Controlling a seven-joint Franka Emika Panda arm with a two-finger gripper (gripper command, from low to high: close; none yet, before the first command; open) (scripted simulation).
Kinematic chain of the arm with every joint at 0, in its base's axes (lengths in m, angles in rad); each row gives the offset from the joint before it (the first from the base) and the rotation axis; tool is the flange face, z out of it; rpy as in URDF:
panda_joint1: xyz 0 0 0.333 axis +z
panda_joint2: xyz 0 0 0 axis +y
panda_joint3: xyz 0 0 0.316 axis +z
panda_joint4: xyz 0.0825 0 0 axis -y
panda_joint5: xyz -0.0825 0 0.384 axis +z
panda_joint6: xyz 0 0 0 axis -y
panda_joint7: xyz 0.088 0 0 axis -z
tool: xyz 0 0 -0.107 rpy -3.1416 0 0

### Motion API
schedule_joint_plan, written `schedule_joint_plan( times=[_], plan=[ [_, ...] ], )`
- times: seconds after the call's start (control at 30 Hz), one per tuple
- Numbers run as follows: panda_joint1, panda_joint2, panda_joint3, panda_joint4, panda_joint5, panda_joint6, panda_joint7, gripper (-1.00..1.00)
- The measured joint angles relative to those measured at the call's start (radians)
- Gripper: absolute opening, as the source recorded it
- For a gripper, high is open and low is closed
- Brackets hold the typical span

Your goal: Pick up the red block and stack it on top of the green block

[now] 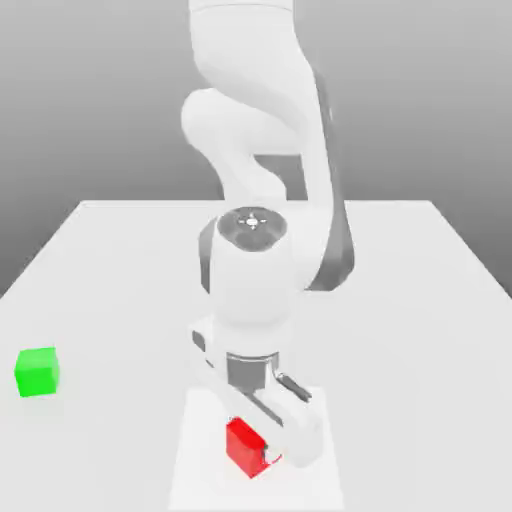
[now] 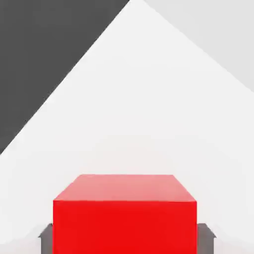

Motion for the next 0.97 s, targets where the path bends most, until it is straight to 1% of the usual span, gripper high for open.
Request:
schedule_joint_plan(
  times=[0.07, 0.2, 0.27, 0.33, 0.63, 0.7, 0.73, 0.83, 0.87, 0.97],
  plan=[
    [0.0, 0.0, 0.0, 0.0, 0.001, -0.001, 0.0, -1.0],
    [-0.022, -0.122, 0.034, -0.019, 0.056, -0.103, -0.041, -1.0],
    [-0.033, -0.187, 0.035, -0.028, 0.083, -0.158, -0.062, -1.0],
    [-0.105, -0.213, -0.018, -0.028, 0.092, -0.184, -0.075, -1.0],
    [-0.552, -0.288, -0.232, -0.016, 0.119, -0.272, -0.124, -1.0],
    [-0.64, -0.266, -0.239, -0.012, 0.135, -0.252, -0.139, -1.0],
    [-0.62, -0.238, -0.228, -0.011, 0.144, -0.226, -0.146, -1.0],
    [-0.623, -0.137, -0.207, -0.006, 0.179, -0.131, -0.172, -1.0],
    [-0.626, -0.113, -0.202, -0.005, 0.187, -0.108, -0.177, 1.0],
    [-0.626, -0.113, -0.202, -0.005, 0.187, -0.108, -0.177, 1.0]
  ],
)
